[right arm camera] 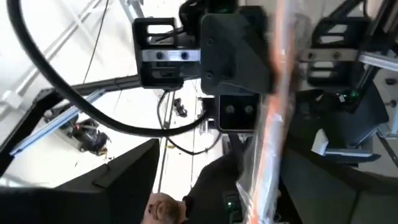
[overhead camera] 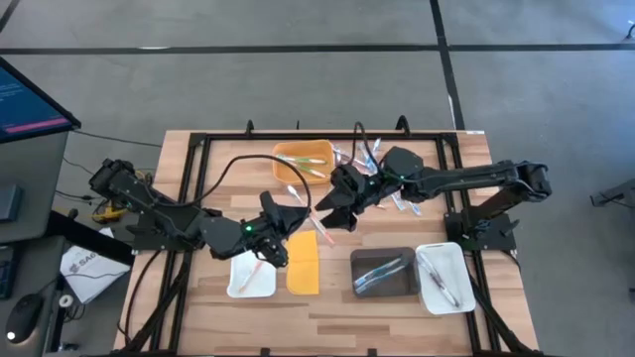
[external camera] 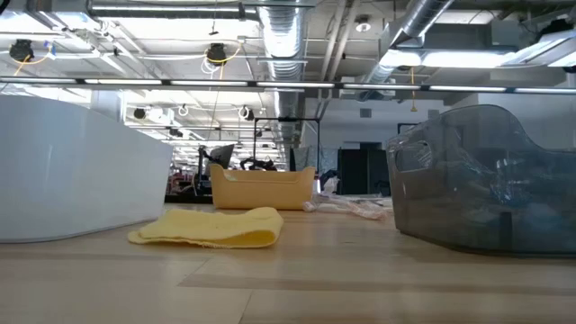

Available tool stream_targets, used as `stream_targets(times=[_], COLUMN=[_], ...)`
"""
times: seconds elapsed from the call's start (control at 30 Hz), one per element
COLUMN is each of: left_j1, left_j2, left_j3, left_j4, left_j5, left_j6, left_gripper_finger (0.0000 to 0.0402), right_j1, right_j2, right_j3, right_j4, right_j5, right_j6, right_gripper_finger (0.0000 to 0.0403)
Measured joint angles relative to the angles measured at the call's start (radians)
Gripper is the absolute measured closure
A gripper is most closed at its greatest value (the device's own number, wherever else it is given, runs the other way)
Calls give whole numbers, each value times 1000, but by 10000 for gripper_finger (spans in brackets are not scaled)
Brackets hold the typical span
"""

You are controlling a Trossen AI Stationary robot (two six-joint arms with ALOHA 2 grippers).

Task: Pick & Place Toothbrushes
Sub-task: Put the orange toothbrush into the left white bin

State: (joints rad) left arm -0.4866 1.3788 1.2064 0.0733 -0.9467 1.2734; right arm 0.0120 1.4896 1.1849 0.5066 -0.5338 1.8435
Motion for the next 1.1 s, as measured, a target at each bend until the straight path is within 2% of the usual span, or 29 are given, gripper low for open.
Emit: stream_targets(times=[0.23,0.53,0.8,0.93,1.1], left_j1=[0,-11,-17,-18,-18], left_j2=[0,0,0,0,0], left_j3=[1,1,0,0,0], left_j4=[-7,-3,-7,-7,-3], left_j5=[1,-40,-35,-40,-48], left_j6=[0,-4,-3,-3,-4], left_gripper_finger=[392,392,392,392,392], right_j1=[22,0,-7,-7,-6], right_j2=[71,62,62,67,68], right_j3=[90,90,90,90,89], right_j4=[-31,-38,-91,-92,-100], right_j5=[-53,-63,-71,-71,-71], right_j6=[-10,-34,-40,-40,-48], right_gripper_finger=[102,129,156,185,249])
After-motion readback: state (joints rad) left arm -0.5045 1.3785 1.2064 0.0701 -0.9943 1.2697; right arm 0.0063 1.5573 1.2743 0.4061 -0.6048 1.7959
